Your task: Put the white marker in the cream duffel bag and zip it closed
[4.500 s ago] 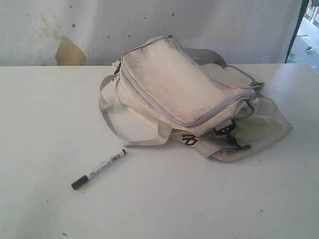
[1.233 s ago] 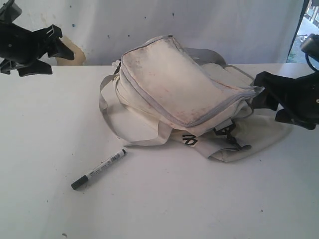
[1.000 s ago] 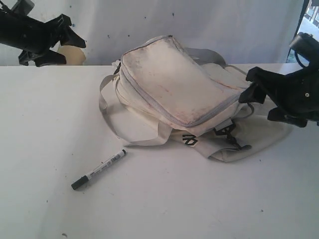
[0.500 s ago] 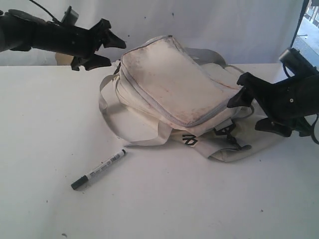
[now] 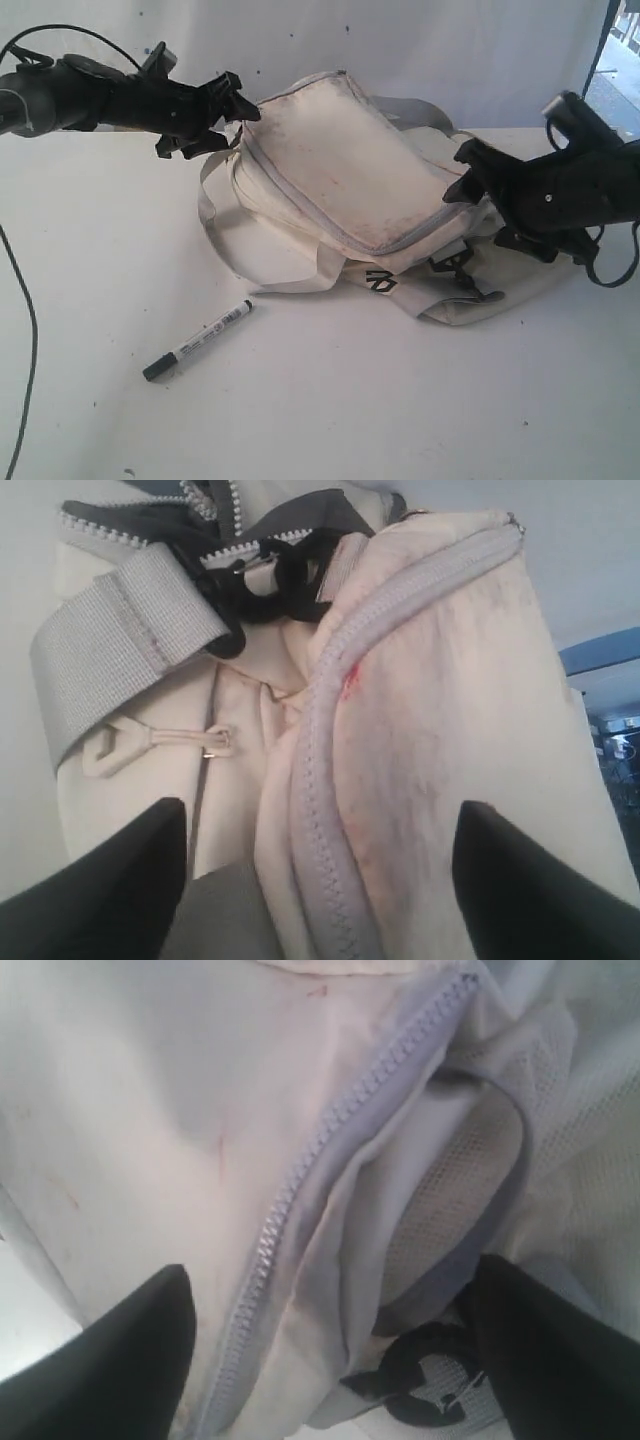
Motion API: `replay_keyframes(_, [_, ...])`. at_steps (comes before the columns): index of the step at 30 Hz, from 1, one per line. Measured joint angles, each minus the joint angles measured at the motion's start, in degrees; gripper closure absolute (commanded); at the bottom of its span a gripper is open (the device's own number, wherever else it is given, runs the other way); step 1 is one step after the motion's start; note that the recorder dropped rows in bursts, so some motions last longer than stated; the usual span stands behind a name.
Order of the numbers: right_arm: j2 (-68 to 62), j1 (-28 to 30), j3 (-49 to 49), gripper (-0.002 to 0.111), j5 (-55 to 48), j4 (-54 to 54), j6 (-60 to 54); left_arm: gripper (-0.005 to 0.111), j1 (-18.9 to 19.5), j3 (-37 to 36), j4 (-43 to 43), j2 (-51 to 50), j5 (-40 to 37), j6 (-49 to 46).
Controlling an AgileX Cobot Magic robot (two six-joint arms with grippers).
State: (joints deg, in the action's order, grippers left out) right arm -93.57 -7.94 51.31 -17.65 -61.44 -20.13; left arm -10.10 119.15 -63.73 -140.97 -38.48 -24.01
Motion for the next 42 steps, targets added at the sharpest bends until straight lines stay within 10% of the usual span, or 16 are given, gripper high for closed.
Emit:
replay_keyframes(4, [-3.2, -1.7, 0.0, 0.057, 2.1, -0.3, 0.0, 0.051, -2.2, 0.1, -0.5, -1.9, 1.7, 0.0])
replay_keyframes(7, [-3.4, -1.7, 0.0, 0.101, 2.4, -0.3, 0.0, 0.093, -2.7, 0.1, -1.4, -2.7, 3.0, 0.4])
replay_keyframes(9, [-3.4, -1.7, 0.0, 0.108, 3.0, -0.4, 0.0, 0.106, -2.7, 0.1, -1.7, -2.7, 3.3, 0.5])
replay_keyframes(28, [-2.8, 2.0, 12.3, 0.108, -1.8, 5.0, -3.3, 0.107, 0.1, 11.6, 1.2, 1.1, -9.9, -7.1])
replay_keyframes(42, [-2.8, 10.8, 28.2, 0.108, -18.8, 43.9, 18.7, 0.107, -4.0, 11.7, 8.3, 4.4, -30.1, -2.9])
